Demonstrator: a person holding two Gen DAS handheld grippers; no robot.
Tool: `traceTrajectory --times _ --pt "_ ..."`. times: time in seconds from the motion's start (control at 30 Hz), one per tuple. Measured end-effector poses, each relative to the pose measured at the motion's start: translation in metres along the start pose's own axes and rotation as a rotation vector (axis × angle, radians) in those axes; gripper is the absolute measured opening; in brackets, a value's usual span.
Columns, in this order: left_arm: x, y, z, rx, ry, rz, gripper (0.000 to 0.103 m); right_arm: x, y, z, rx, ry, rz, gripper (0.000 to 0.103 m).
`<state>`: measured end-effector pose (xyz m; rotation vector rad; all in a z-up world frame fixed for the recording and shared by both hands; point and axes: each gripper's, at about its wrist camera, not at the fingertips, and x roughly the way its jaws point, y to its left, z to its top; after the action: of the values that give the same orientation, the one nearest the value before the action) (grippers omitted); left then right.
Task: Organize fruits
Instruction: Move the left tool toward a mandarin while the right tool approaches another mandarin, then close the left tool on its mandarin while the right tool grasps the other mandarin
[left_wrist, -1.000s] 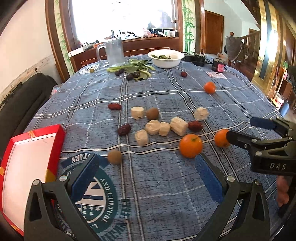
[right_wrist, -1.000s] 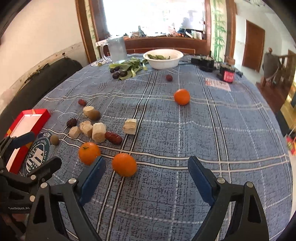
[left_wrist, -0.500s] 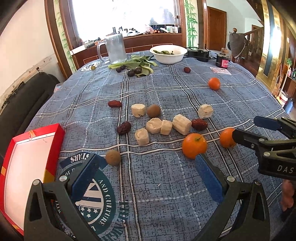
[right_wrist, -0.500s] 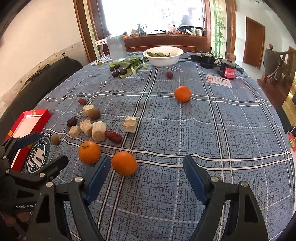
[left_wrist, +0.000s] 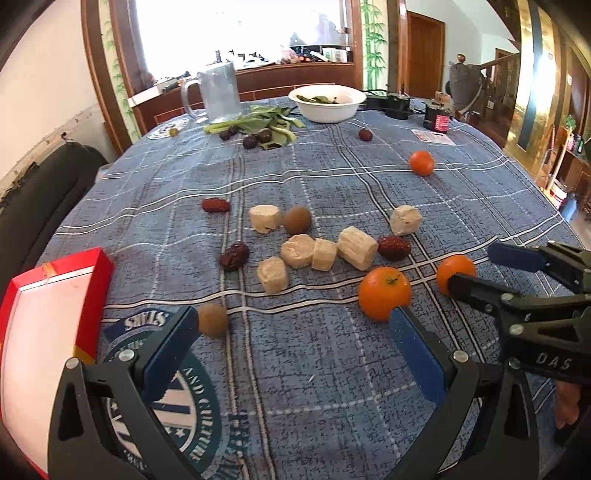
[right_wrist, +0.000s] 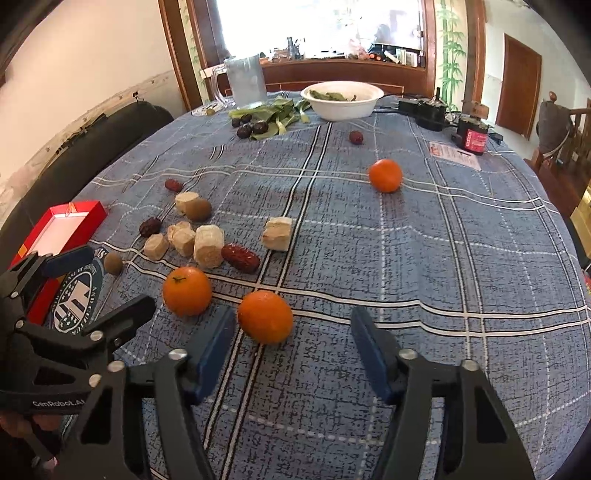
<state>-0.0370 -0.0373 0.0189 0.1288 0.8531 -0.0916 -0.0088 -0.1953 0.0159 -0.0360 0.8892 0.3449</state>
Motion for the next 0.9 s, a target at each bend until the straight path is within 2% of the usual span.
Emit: traceTrajectory --times 0.1,0.3,0.43,0.53,0.6,0.77,0.9 --pt "0.007 -0.004 0.004 0.006 0.019 -0.043 0.090 -0.001 -0.001 0.001 0.003 -0.017 -0.004 0.056" --pt "0.005 -0.008 0.008 0.035 0.014 -0.106 0.082 0.005 -0.004 0.002 0.023 0.005 0.041 0.054" --pt "0.007 -0.008 0.007 0.067 0.035 -0.162 0.081 0.010 -0.001 0.002 0.018 0.020 0.075 0.050" --pt "0.004 -0.008 0.004 0.085 0.031 -0.204 0.081 0.011 0.001 0.002 0.010 0.022 0.107 0.040" --pt "0.003 -0.011 0.004 0.104 0.025 -0.202 0.081 0.010 0.001 0.003 0.007 0.019 0.124 0.030" --pt "0.010 -0.017 0.009 0.121 0.051 -0.192 0.080 0.006 -0.008 0.004 0.047 0.007 0.103 0.029" --pt "0.015 -0.023 0.014 0.105 0.078 -0.212 0.072 -0.009 -0.025 0.008 0.127 -0.071 0.073 0.029"
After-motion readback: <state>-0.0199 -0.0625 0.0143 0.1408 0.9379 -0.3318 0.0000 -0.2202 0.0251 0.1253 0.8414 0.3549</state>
